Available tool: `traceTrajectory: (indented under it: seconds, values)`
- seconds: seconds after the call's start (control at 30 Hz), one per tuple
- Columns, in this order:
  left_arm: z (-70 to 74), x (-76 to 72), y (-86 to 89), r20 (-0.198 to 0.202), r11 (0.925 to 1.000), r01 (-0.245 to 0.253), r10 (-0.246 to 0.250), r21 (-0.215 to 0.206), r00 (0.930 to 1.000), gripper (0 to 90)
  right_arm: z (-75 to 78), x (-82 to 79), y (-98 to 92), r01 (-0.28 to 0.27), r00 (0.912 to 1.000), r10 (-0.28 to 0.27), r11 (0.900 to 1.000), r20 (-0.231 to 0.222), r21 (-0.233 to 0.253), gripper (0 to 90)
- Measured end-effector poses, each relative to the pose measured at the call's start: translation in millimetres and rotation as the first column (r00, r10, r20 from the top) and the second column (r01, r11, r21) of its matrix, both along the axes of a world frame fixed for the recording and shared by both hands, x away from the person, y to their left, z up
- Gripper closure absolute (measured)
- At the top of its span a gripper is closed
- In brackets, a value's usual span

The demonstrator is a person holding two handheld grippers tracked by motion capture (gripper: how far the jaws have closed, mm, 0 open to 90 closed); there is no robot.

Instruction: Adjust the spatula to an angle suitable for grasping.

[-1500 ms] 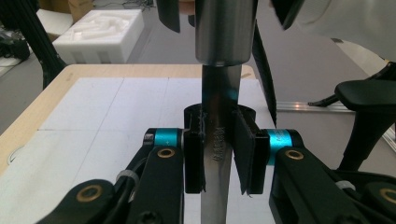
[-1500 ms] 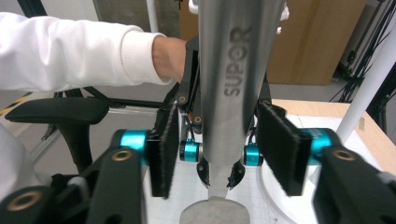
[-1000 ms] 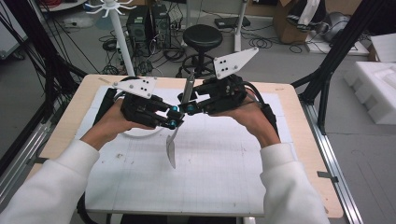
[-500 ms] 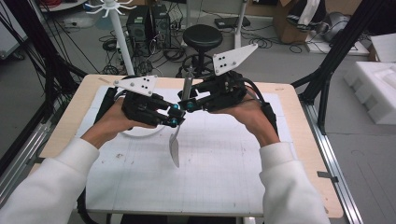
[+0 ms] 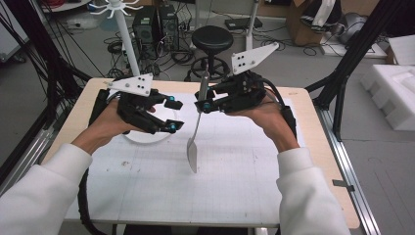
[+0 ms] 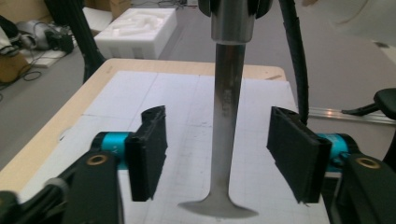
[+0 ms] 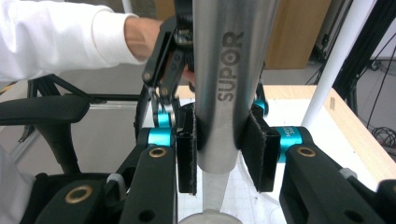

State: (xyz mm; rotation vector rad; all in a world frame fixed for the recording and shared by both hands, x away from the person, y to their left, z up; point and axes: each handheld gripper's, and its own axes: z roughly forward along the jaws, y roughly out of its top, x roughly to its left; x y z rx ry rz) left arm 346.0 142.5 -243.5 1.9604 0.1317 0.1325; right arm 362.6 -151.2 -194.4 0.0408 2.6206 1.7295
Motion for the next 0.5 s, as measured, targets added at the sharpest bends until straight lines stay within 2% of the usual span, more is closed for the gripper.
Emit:
traceTrajectory:
  seconds: [0.07,0.17,0.27,0.3,0.43,0.47,0.5]
  values:
    - [-0.7,-1.7,7.6,0.002,0.9997,-0.026,0.026,0.002,0.9997,24.5,0.3,-0.4,-2.5,0.014,0.9999,-0.014,1.000,-0.010,-0.003,69.0]
    - [-3.4,-5.0,20.3,-0.003,0.9969,-0.079,0.079,-0.001,0.9969,10.4,1.6,-0.1,-7.6,0.035,0.9994,-0.035,0.999,0.000,0.000,69.0]
    - [-7.4,-10.0,37.3,-0.005,0.9943,-0.106,0.106,-0.006,0.9943,1.8,3.0,-1.0,-13.7,0.049,0.9988,-0.049,0.999,-0.002,0.002,69.0]
    - [-8.5,-11.1,43.2,-0.005,0.9921,-0.125,0.125,-0.003,0.9921,1.7,3.7,-2.6,-16.1,0.054,0.9983,-0.054,0.999,-0.022,-0.008,69.0]
    - [-12.0,-14.6,62.3,-0.015,0.9870,-0.160,0.160,-0.011,0.9870,1.7,4.8,-2.7,-22.4,0.071,0.9973,-0.071,0.997,-0.015,-0.003,69.0]
    - [-13.5,-15.6,65.0,-0.023,0.9862,-0.165,0.164,-0.017,0.9861,1.7,4.9,-1.5,-23.2,0.075,0.9972,-0.075,0.997,-0.002,0.004,69.0]
    - [-14.8,-16.1,67.7,-0.020,0.9855,-0.169,0.169,-0.011,0.9854,1.7,5.1,-3.1,-24.3,0.079,0.9965,-0.079,0.997,-0.028,-0.007,69.0]
